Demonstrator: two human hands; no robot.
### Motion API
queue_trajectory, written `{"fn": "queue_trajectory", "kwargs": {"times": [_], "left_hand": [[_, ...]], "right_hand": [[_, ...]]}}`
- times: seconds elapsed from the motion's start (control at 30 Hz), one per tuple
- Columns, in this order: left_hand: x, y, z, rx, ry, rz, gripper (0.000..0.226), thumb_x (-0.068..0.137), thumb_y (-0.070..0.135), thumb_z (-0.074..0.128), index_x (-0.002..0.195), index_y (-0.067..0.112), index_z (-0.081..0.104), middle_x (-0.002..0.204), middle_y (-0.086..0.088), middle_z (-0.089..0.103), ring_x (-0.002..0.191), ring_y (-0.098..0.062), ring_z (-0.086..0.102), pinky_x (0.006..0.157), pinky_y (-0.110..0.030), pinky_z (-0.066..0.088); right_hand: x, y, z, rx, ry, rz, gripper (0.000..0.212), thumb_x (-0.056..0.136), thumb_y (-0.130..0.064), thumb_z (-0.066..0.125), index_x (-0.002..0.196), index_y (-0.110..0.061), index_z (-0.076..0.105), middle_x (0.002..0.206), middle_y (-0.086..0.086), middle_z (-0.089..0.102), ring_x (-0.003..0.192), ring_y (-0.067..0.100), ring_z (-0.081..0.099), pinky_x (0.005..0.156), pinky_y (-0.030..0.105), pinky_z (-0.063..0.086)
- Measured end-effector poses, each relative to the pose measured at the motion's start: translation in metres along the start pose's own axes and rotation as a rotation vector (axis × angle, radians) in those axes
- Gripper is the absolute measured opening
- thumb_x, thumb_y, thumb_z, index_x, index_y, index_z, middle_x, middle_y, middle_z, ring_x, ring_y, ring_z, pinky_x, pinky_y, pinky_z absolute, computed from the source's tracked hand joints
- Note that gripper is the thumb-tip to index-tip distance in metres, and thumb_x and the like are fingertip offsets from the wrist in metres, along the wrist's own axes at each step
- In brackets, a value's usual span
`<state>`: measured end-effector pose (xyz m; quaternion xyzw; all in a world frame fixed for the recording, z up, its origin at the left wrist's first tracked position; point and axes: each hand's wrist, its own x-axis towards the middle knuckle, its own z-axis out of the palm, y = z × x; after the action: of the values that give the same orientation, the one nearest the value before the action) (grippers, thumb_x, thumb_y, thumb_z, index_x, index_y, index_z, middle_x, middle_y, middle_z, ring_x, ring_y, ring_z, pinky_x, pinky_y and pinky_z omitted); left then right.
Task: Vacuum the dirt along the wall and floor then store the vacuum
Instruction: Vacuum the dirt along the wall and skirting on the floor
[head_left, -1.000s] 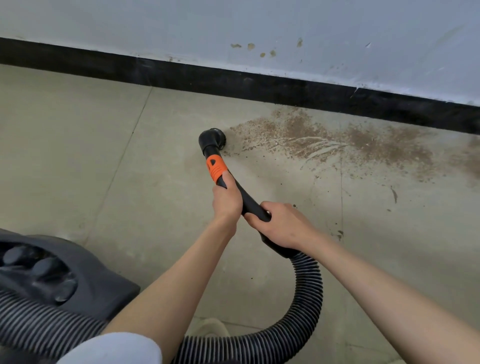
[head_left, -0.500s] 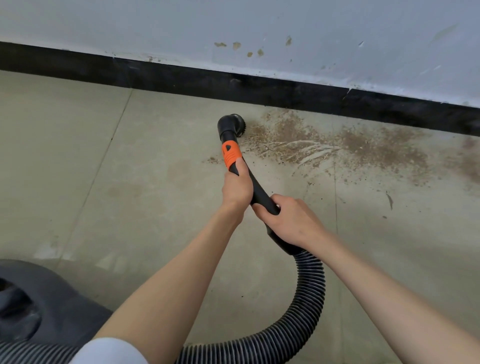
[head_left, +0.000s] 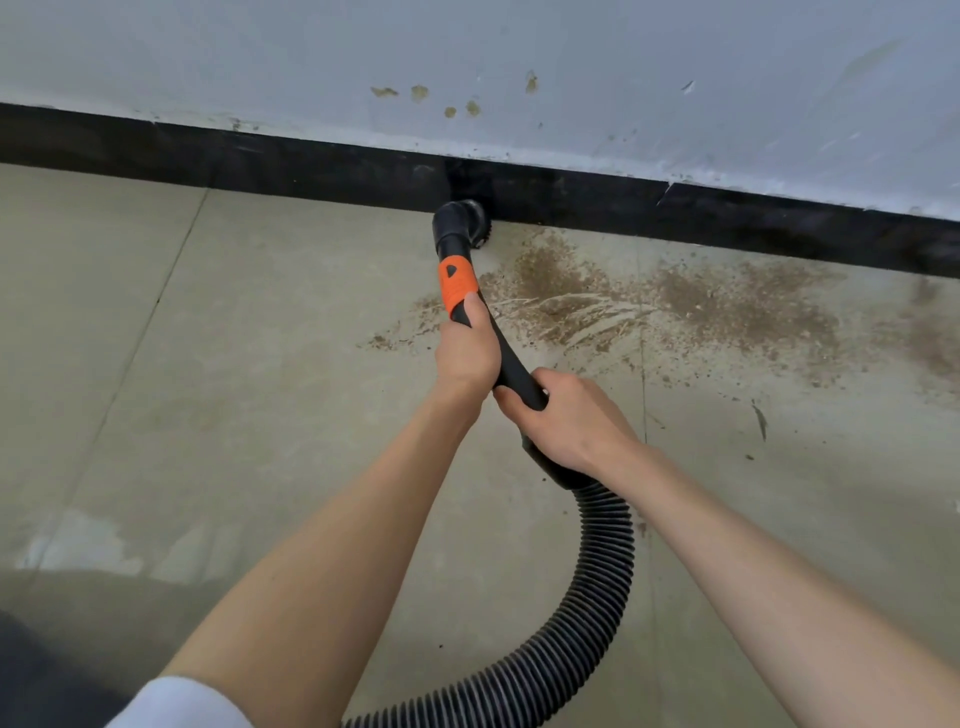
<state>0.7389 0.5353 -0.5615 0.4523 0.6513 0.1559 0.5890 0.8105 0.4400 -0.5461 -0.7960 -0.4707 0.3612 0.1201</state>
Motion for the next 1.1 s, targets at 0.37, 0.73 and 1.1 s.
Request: {"fn": "queue_trajectory", "kwargs": {"times": [0.37, 0.73, 1.1], "left_hand": [[-0.01, -0.012, 0.035, 0.031, -0.047, 0.054, 0.052, 0.099, 0.051, 0.024, 0.116, 0.007, 0.046, 0.084, -0.005, 0.05, 0.068, -0.014, 0.049, 0.054, -0.025, 0.038], [-0.013, -0.006, 0.027, 0.11, -0.055, 0.084, 0.048, 0.099, 0.049, 0.023, 0.099, 0.007, 0.048, 0.074, -0.004, 0.047, 0.062, -0.015, 0.046, 0.049, -0.026, 0.035], [-0.019, -0.028, -0.012, 0.162, 0.065, 0.052, 0.055, 0.098, 0.05, 0.026, 0.115, 0.002, 0.048, 0.09, -0.011, 0.055, 0.068, -0.019, 0.051, 0.054, -0.029, 0.038]], "right_hand": [[-0.016, 0.036, 0.001, -0.006, 0.064, 0.071, 0.041, 0.091, -0.059, 0.044, 0.078, -0.02, 0.047, 0.07, 0.0, 0.068, 0.065, 0.021, 0.063, 0.053, 0.031, 0.041], [-0.017, 0.027, 0.003, 0.059, 0.058, 0.071, 0.039, 0.092, -0.057, 0.045, 0.074, -0.023, 0.047, 0.074, 0.002, 0.069, 0.067, 0.023, 0.064, 0.058, 0.034, 0.046], [-0.034, 0.006, 0.031, 0.148, -0.01, -0.003, 0.039, 0.092, -0.056, 0.048, 0.073, -0.022, 0.046, 0.073, 0.003, 0.067, 0.066, 0.023, 0.062, 0.054, 0.032, 0.039]]}}
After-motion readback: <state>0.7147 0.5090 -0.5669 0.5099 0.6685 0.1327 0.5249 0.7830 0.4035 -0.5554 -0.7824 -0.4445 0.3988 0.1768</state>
